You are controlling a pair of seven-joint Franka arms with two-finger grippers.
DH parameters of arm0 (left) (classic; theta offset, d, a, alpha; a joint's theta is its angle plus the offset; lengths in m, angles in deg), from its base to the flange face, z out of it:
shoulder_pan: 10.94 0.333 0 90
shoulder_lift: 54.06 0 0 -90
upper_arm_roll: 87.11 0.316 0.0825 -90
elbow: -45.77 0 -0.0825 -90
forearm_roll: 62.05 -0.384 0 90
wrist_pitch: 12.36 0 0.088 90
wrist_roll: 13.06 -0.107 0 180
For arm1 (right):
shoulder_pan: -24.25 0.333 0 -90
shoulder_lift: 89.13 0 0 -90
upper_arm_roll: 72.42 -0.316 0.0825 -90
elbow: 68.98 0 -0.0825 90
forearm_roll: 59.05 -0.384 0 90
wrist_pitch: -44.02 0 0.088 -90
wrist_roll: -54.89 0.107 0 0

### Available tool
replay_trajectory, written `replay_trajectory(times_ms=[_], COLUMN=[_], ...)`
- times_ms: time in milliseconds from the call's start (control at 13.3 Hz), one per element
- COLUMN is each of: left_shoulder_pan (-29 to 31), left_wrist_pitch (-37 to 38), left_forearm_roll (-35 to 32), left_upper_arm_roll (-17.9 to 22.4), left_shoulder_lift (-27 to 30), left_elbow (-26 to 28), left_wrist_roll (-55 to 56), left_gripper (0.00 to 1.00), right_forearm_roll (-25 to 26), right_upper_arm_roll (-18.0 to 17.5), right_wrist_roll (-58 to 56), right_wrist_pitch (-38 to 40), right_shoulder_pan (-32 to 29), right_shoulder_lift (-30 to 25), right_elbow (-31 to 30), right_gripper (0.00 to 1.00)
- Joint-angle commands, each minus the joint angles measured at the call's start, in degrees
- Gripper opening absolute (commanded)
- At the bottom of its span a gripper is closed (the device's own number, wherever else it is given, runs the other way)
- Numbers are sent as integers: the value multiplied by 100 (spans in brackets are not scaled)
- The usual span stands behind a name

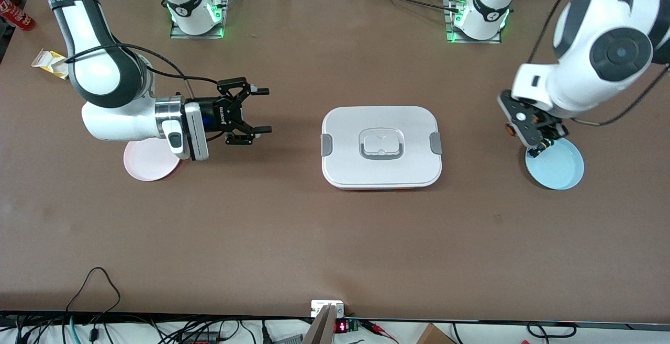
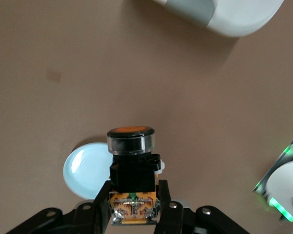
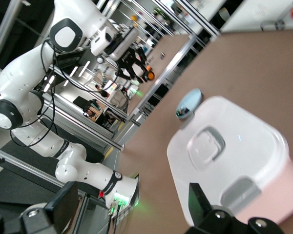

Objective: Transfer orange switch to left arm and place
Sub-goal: 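Lower the switch onto the blue plate while the right gripper withdraws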

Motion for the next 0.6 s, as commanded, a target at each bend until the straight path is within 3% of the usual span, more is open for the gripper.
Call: replay_trajectory(times_ms=[0, 150, 300, 524], left_shoulder_pan=[740, 1321, 1804, 2166], left_wrist_pitch=[-673, -1515, -2447, -3231], left_forearm_roll=[-292, -300, -396, -958], left_upper_arm_roll=[-68, -68, -59, -59], left_shoulder_lift=[-52, -61, -200, -823], left_elbow=[483, 966, 1354, 1391], left_wrist_roll=[-1062, -1783, -2434, -2841], left_gripper=[16, 14, 13, 13], right_forearm_roll=[814, 1377, 2332, 3732], right_upper_arm_roll=[-24, -24, -15, 72], right_wrist_roll=[1159, 2098, 3136, 4236], right_wrist_pitch=[1, -25, -25, 27], right_shoulder_pan=[-170, -275, -328, -328], right_shoulder_lift=[-86, -103, -173, -235], right_elbow=[18, 18, 35, 18], right_gripper=[100, 100, 100, 100])
